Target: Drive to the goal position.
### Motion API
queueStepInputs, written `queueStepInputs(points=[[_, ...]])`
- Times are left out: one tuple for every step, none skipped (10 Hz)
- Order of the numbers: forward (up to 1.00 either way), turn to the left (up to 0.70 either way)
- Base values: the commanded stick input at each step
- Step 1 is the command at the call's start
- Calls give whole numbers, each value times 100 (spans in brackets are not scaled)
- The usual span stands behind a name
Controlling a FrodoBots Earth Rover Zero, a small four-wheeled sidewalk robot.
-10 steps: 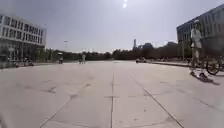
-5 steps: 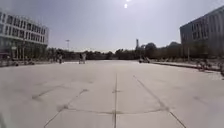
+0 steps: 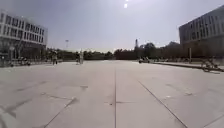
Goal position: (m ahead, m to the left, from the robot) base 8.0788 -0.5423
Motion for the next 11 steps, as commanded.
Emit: queueStepInputs(points=[[100, 0], [100, 0], [100, 0], [100, 0], [100, 0], [100, 0], [100, 0], [100, 0], [100, 0], [100, 0], [100, 0]])
